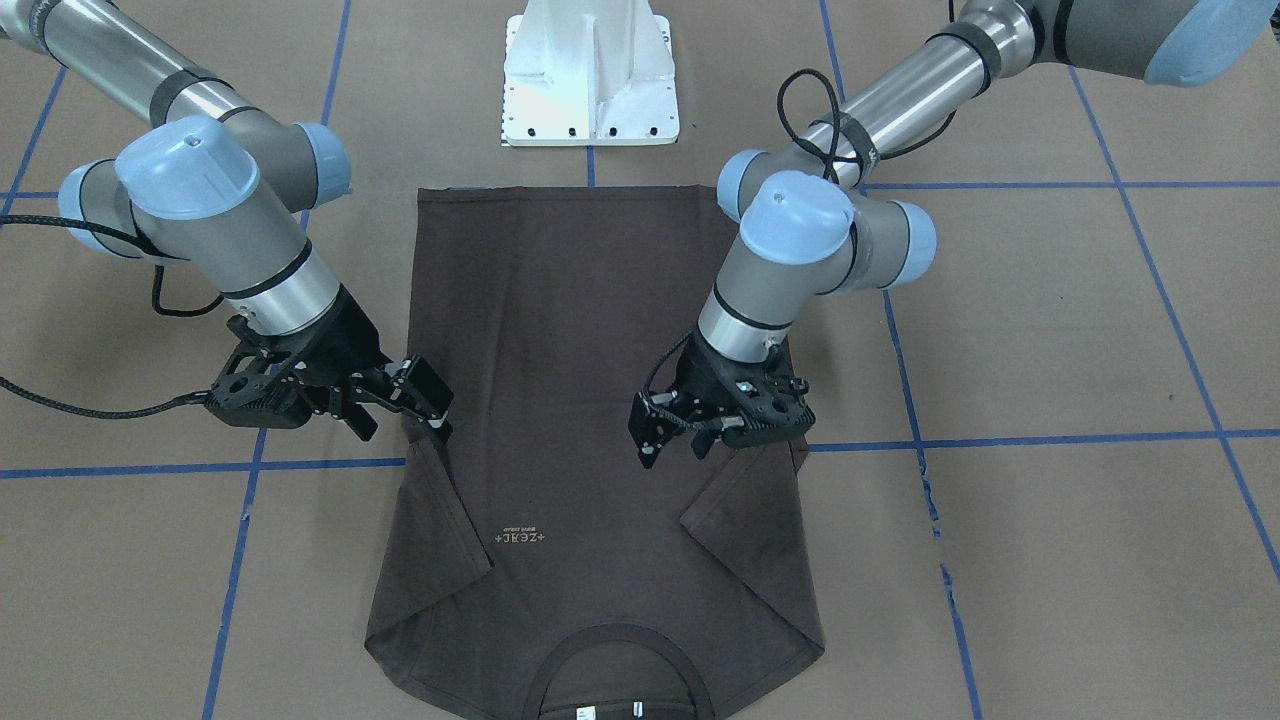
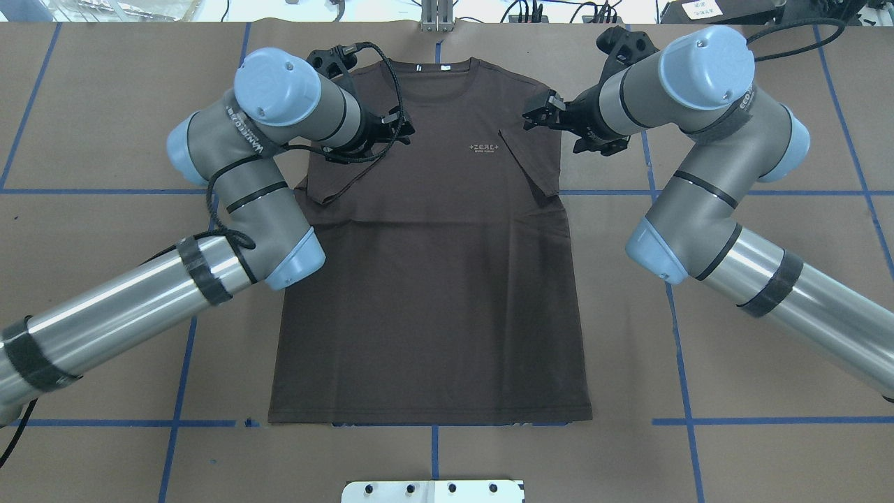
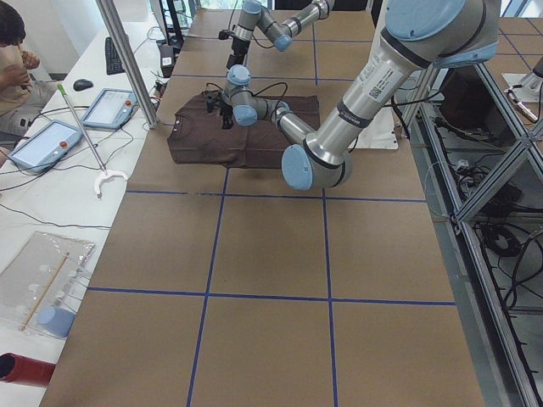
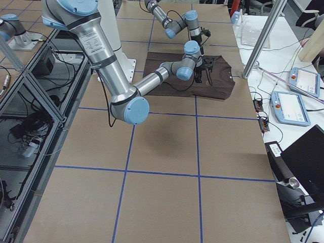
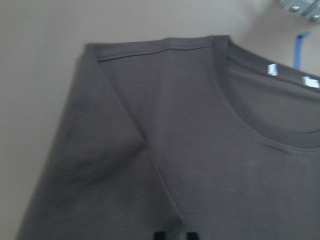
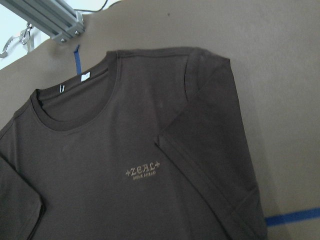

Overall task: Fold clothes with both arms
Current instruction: 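Move the right gripper to the near hem corner while the left moves down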

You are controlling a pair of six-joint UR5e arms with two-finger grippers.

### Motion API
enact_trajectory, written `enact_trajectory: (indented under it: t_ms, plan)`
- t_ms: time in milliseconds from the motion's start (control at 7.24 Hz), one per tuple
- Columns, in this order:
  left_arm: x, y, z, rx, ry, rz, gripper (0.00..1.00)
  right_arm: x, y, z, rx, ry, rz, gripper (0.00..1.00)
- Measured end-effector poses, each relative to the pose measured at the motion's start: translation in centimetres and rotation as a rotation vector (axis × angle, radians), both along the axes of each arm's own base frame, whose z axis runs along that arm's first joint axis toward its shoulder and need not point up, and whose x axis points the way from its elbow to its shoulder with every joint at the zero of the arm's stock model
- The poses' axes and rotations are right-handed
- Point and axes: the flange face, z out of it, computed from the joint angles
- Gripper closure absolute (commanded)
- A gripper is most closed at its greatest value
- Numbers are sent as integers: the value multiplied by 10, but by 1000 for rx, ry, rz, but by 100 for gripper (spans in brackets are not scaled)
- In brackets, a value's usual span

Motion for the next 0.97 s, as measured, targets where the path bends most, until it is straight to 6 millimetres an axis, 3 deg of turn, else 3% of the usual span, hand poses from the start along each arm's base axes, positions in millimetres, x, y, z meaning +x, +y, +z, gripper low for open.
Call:
enact_trajectory:
  t_ms: [138, 276, 414, 552, 690, 966]
  plan:
    - [-20, 37, -8, 21, 55, 19, 1, -19, 50, 1, -61, -12, 0, 0]
    - [-37, 60, -6, 34, 79, 30, 1, -45, 123, 4, -80, 38, 8, 1]
    - [-46, 69, 2, 37, 80, 33, 1, -67, 201, 3, -77, 124, 18, 4]
    - [-49, 71, 9, 37, 75, 32, 1, -80, 258, 2, -104, 183, 31, 5]
    - [-50, 72, 13, 37, 72, 31, 1, -88, 296, 13, -147, 220, 50, 8]
    - [-51, 72, 19, 28, 67, 26, 1, -93, 333, 51, -218, 278, 86, 15]
